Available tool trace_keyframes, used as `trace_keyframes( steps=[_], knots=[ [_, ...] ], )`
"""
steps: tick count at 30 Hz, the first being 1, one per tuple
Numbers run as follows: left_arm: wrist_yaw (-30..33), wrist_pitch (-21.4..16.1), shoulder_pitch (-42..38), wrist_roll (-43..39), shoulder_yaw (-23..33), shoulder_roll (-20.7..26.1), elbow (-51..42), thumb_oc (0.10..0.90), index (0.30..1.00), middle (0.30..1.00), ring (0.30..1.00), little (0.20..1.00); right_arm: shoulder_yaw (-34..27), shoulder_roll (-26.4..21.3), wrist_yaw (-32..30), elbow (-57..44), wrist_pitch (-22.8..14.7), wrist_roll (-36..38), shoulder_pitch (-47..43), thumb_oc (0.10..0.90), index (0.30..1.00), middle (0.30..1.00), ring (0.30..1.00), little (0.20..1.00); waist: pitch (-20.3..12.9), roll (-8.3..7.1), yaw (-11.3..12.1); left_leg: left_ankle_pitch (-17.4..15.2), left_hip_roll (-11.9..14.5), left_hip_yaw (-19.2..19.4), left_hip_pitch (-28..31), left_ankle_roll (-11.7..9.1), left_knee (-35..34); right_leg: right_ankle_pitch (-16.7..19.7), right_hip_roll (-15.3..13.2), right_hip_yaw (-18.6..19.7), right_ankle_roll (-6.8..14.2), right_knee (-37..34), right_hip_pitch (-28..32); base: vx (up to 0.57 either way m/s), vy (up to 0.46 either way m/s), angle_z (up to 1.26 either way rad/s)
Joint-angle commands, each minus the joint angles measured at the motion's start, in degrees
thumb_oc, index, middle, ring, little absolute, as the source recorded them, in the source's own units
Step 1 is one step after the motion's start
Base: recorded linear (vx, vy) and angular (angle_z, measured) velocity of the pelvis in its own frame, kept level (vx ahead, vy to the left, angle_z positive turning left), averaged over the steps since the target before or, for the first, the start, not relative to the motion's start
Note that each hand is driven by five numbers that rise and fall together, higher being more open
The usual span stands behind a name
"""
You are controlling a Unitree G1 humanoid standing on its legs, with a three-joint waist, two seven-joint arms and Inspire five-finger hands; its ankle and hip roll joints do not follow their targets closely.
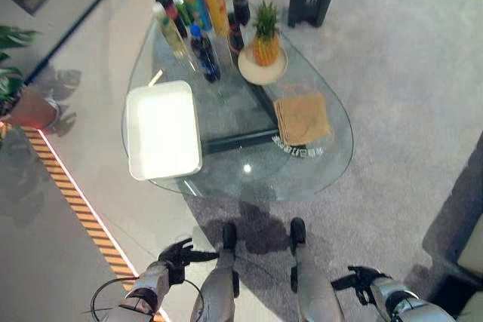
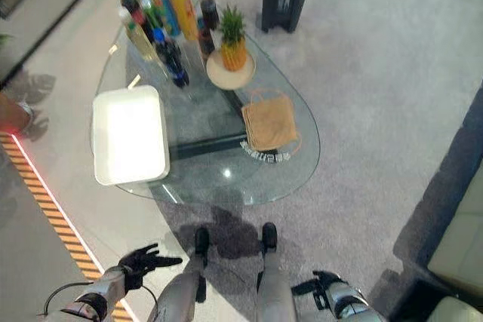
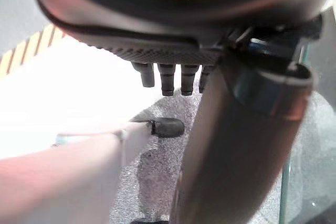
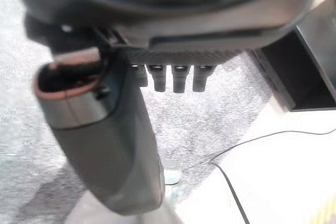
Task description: Wipe the table with a cloth and put it in the basket.
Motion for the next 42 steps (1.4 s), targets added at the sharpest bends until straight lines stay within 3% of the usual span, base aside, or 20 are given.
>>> trace_keyframes(
  steps=[1,6,14,22,30,34,42],
  knots=[
    [2.69,-1.77,-1.27,-4.15,-1.14,5.13,0.47,0.800,0.900,0.900,0.900,0.900,3.37,-4.44,-2.29,-0.04,0.41,5.13,1.18,0.800,0.900,0.900,0.900,0.900,0.94,-1.45,1.31,-2.43,-5.21,-1.48,-10.44,2.81,10.78,-8.16,1.36,-4.10,-1.44,15.17,-8.84,-0.22,-0.025,0.04],
    [3.03,-2.10,-1.88,-6.61,0.07,6.76,-1.28,0.800,0.900,0.900,0.900,0.900,2.23,-6.09,-3.93,-1.61,-0.98,7.56,-1.02,0.800,0.900,0.900,0.900,0.900,2.31,-1.70,1.71,-6.51,-5.61,-1.90,-20.73,3.55,23.73,-12.28,2.09,-4.28,-2.97,26.27,-18.39,-0.16,-0.057,0.09],
    [1.97,-2.08,-3.32,-10.24,0.89,7.89,-1.90,0.800,0.900,0.900,0.900,0.900,2.18,-7.56,-7.40,-3.33,-4.22,6.91,-4.98,0.800,0.900,0.900,0.900,0.900,3.27,-1.81,1.65,-9.21,-4.65,-2.25,-29.04,4.02,31.35,-14.56,2.89,-2.86,-4.02,33.82,-26.64,-0.06,-0.048,0.07],
    [1.11,-3.00,-3.35,-17.08,1.75,8.05,-3.83,0.800,0.900,0.900,0.900,0.900,0.99,-9.69,-11.36,-5.43,-9.32,8.22,-7.28,0.800,0.900,0.900,0.900,0.900,3.48,-1.91,2.00,-9.81,-4.54,-2.50,-33.74,4.13,33.03,-14.85,2.79,-3.15,-4.45,36.27,-31.27,-0.01,-0.012,-0.02],
    [0.56,-3.32,-2.67,-17.45,1.41,8.89,-4.46,0.800,0.900,0.900,0.900,0.900,-2.36,-13.59,-19.05,-9.31,-15.49,12.21,-9.30,0.800,0.900,0.900,0.900,0.900,3.48,-2.31,2.32,-9.83,-4.65,-2.76,-36.42,3.93,33.70,-14.06,2.55,-3.51,-4.34,36.39,-33.45,0.02,-0.022,0.00],
    [0.37,-4.33,-1.15,-18.36,1.12,9.03,-4.95,0.800,0.900,0.900,0.900,0.900,-3.48,-16.76,-23.07,-14.51,-18.60,12.84,-10.75,0.800,0.900,0.900,0.900,0.900,3.48,-2.46,2.11,-9.51,-4.75,-2.93,-36.74,3.98,32.78,-13.37,2.87,-3.47,-4.27,35.09,-33.70,0.01,-0.009,0.02],
    [-0.30,-6.17,0.32,-20.43,-0.08,8.97,-5.20,0.800,0.900,0.900,0.900,0.900,-1.98,-24.57,-28.71,-22.75,-21.23,14.03,-19.27,0.800,0.900,0.900,0.900,0.900,3.48,-2.23,2.21,-8.71,-4.78,-3.27,-37.64,3.56,31.31,-12.50,2.93,-3.71,-4.20,33.42,-34.40,0.00,0.016,0.03]
  ],
)
